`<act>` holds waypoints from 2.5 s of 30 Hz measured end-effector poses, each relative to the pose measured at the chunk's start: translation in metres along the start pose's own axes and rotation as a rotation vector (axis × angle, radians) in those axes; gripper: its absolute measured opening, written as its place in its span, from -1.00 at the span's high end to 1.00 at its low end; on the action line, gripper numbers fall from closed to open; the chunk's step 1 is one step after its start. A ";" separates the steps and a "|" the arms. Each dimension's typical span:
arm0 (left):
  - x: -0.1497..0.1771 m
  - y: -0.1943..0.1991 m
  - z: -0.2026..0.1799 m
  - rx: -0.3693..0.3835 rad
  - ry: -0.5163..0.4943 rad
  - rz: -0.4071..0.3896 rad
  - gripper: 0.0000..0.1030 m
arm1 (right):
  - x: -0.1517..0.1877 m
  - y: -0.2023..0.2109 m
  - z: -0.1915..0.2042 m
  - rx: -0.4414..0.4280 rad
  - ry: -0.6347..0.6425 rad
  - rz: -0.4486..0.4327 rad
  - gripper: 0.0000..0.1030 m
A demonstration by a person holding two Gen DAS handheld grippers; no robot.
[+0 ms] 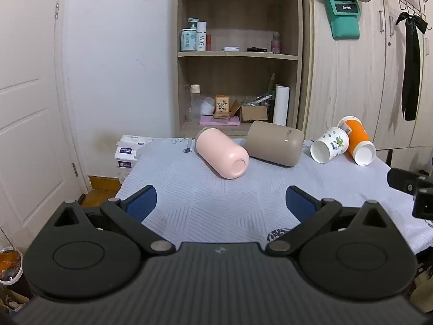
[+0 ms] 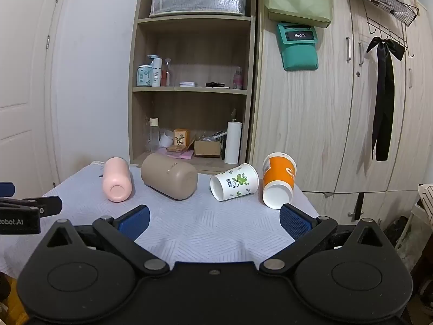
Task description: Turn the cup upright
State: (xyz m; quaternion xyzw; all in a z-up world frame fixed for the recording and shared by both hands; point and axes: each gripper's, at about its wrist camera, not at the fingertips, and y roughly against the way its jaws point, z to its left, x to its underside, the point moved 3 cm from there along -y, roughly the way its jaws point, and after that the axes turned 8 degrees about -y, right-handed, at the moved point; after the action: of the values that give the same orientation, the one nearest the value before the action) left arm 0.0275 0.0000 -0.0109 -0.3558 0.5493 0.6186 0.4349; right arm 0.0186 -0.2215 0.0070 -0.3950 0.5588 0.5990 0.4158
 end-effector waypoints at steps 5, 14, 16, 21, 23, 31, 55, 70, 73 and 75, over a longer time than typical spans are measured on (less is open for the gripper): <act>0.010 -0.002 -0.008 -0.004 0.037 0.003 -1.00 | 0.000 0.001 0.001 0.000 -0.009 -0.003 -1.00; 0.014 -0.015 0.006 -0.046 0.073 0.047 -1.00 | 0.000 -0.002 -0.004 0.015 0.003 0.002 -1.00; 0.014 -0.015 0.008 -0.042 0.082 0.043 -1.00 | 0.000 -0.001 -0.004 0.013 0.004 0.002 -1.00; 0.013 -0.008 0.011 -0.023 0.088 0.012 -1.00 | 0.000 -0.002 -0.001 0.020 0.016 0.002 -1.00; 0.010 -0.008 0.009 -0.014 0.090 0.007 -1.00 | 0.000 -0.002 -0.001 0.021 0.018 0.002 -1.00; 0.007 -0.006 0.011 -0.009 0.093 0.016 -1.00 | -0.005 0.002 -0.009 0.035 -0.022 -0.010 -1.00; 0.006 -0.004 0.019 -0.003 0.084 0.048 -1.00 | -0.002 -0.002 -0.008 0.045 -0.012 0.012 -1.00; 0.005 -0.004 0.021 -0.013 0.085 0.077 -1.00 | 0.002 -0.004 -0.007 0.040 -0.022 0.029 -1.00; 0.005 -0.004 0.021 -0.013 0.084 0.078 -1.00 | 0.001 -0.002 -0.007 0.043 -0.021 0.027 -1.00; 0.005 -0.003 0.021 -0.013 0.082 0.078 -1.00 | 0.001 -0.002 -0.008 0.045 -0.022 0.026 -1.00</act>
State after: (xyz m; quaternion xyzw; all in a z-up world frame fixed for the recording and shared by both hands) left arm 0.0289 0.0212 -0.0136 -0.3621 0.5759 0.6235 0.3854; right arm 0.0204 -0.2292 0.0048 -0.3717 0.5727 0.5959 0.4227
